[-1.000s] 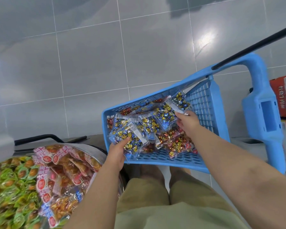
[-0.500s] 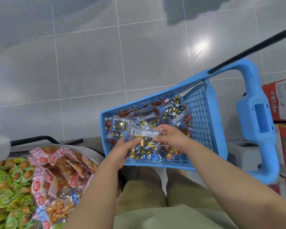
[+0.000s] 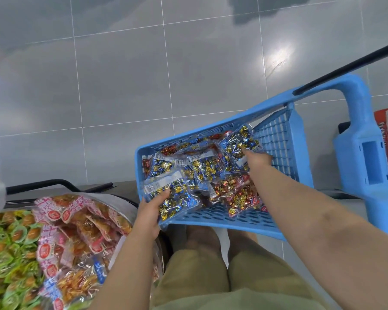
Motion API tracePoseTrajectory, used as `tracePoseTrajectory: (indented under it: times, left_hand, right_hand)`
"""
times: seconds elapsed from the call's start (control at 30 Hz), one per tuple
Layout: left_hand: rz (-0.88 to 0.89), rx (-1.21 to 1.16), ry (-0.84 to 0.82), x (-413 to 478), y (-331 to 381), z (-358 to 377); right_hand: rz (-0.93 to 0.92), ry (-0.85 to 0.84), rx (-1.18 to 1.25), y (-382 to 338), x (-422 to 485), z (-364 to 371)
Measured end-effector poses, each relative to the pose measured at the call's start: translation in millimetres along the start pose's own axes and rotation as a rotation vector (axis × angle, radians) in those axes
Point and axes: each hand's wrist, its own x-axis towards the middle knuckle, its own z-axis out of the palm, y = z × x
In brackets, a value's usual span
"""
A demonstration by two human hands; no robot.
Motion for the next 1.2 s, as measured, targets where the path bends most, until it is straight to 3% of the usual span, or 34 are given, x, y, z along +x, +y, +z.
tracePoseTrajectory:
  times: [0.07,0.23,0.4,0.57,0.67,0.83,1.0,1.07,1.13,1.2]
  left_hand:
    - [0.009,-0.041,0.057,-1.2,4.1,-5.5]
    - [0.053,-0.121,0.094,-9.4,12.0,-17.2]
    - [0.083,-0.21,0.138,-34.0,20.8,-21.4]
    - [0.103,-0.296,0.183,-73.7,28.7,-36.8]
    - [0.117,-0.333,0.164,-106.0,23.4,-51.2]
    - [0.22,-0.439,0.2,-163.3,-6.8,-82.2]
    - [0.308,-0.648,0.291,-207.7,-56.0,-129.3]
    - [0.338,-0.7,0.346,-222.8,-82.9,-155.4]
    - [0.35,-0.735,0.401,-238.5,-110.8,-181.5]
    - [0.378,-0.779,0.417,-255.3,-141.1,-208.9]
  right_hand:
    - [0.036,-0.029,0.037,-2.4,0.0,3.3]
    - [0.017,-0.337,0.122,11.9,-19.2,-13.6]
    - [-0.157,-0.568,0.078,15.4,-58.2,-41.6]
    - [-0.485,-0.789,-0.155,5.6,-123.8,-50.4]
    - [-0.591,-0.969,-0.24,5.8,-167.4,-40.8]
    - [-0.395,-1.269,-0.386,35.5,-232.4,-19.0]
    - [-0.343,-1.643,-0.802,109.0,-289.3,-16.1]
    - [-0.455,-1.672,-0.937,142.2,-314.5,-19.0]
    - [-0.749,-1.638,-1.059,178.2,-335.8,-21.0]
    - [-0.887,-1.607,-1.02,218.7,-352.7,-23.4]
